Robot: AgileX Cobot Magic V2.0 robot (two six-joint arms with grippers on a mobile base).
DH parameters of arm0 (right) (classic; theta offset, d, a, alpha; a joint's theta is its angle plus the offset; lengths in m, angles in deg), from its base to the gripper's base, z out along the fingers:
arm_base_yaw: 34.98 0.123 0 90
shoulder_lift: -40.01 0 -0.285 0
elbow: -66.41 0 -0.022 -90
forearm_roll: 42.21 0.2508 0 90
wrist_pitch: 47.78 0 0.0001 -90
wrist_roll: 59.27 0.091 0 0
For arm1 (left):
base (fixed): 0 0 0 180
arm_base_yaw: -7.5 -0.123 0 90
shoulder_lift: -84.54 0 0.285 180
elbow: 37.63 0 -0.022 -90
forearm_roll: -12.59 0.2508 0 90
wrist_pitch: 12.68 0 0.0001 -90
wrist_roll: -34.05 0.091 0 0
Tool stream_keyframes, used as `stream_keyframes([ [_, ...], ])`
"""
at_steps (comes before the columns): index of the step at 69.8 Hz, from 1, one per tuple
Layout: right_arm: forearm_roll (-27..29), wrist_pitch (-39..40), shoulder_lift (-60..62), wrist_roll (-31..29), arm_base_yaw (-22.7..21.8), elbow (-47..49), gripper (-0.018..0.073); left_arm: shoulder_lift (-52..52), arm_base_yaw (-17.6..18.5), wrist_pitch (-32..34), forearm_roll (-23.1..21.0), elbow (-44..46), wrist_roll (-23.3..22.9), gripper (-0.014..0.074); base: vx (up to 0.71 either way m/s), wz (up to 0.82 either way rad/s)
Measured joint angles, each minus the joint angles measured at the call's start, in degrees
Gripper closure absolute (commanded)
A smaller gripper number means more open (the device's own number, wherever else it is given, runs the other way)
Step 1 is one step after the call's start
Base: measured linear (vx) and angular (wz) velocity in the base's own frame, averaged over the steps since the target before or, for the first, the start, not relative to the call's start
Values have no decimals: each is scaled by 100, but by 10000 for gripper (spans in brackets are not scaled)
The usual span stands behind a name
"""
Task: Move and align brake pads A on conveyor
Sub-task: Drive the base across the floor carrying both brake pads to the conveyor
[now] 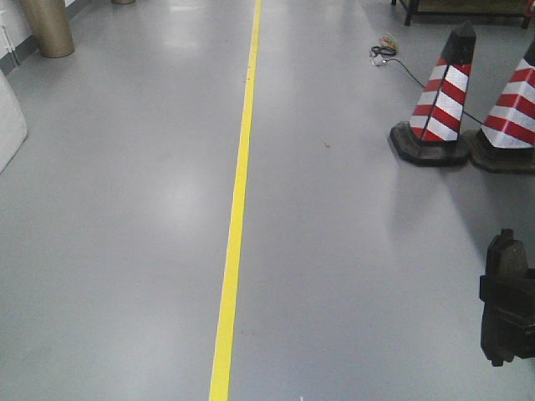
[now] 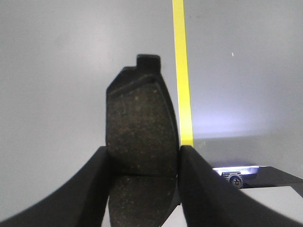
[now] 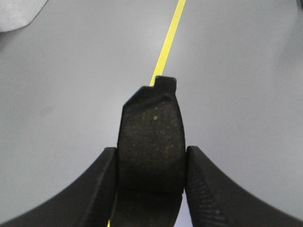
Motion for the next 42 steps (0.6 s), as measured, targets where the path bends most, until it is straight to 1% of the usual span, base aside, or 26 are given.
stream_keyframes([
  [20,0,0,11,0,0,0,563,0,0,0,0,0,0,602,81,-2],
  [42,-1,0,16,0,0,0,563,0,0,0,7,0,0,602,78,-10],
])
